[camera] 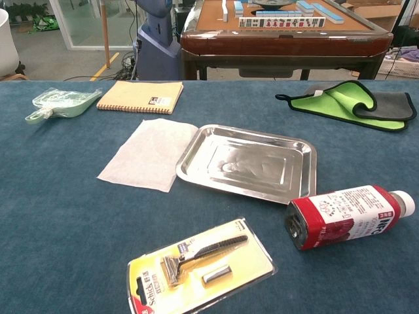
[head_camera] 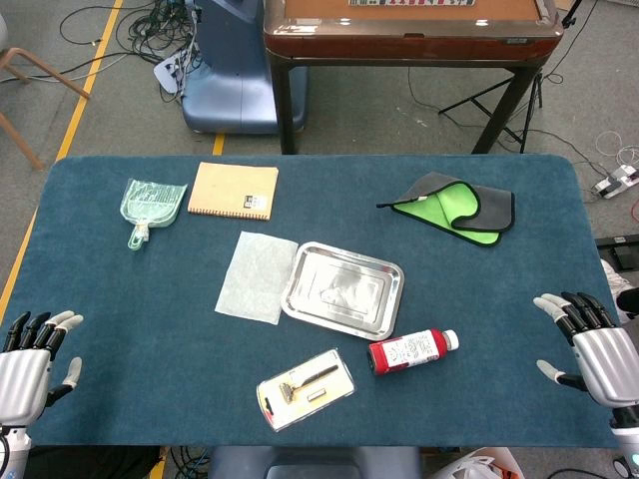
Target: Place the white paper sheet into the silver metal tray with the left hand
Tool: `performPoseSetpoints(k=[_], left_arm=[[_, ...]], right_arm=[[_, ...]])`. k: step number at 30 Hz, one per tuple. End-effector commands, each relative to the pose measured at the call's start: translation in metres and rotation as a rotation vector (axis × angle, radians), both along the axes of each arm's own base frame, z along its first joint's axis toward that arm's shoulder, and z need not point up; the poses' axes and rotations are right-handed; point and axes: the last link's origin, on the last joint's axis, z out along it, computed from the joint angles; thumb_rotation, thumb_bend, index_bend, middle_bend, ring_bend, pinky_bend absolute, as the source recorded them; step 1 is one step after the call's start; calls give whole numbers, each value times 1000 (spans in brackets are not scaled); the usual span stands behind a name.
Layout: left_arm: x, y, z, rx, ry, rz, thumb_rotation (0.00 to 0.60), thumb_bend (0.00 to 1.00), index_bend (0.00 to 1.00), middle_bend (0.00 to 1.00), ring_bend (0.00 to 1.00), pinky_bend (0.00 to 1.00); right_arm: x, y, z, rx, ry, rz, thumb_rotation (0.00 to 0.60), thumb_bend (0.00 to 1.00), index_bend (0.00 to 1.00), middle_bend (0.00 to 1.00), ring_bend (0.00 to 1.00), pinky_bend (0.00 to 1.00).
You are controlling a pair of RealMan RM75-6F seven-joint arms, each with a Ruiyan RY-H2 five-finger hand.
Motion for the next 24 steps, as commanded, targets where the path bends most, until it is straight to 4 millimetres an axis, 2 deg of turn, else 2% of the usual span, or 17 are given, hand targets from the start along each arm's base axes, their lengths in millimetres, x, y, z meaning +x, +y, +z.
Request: performPoseSetpoints(k=[1,8,16,24], left_arm=[[0,1,-1,-5,4,1,600,380,235,210,123,39],[2,11,-5,-43,5,-22,600,380,241,210,123,39],[13,46,-21,-191,-57,-138,600,380,272,210,126,39],[39,87,-58,-330,-46,-293,600,380,283,209,129,39]], right_arm=[[0,-1,0,1,1,1,600,49,203,197,115,144],[3,-5,7,-25,14,10,600,49,203,197,115,144],[7,-11,14,-61,23,15,600,49,203,197,115,144],[7,-12,14,-61,25,8,600,49,203,197,116,144]])
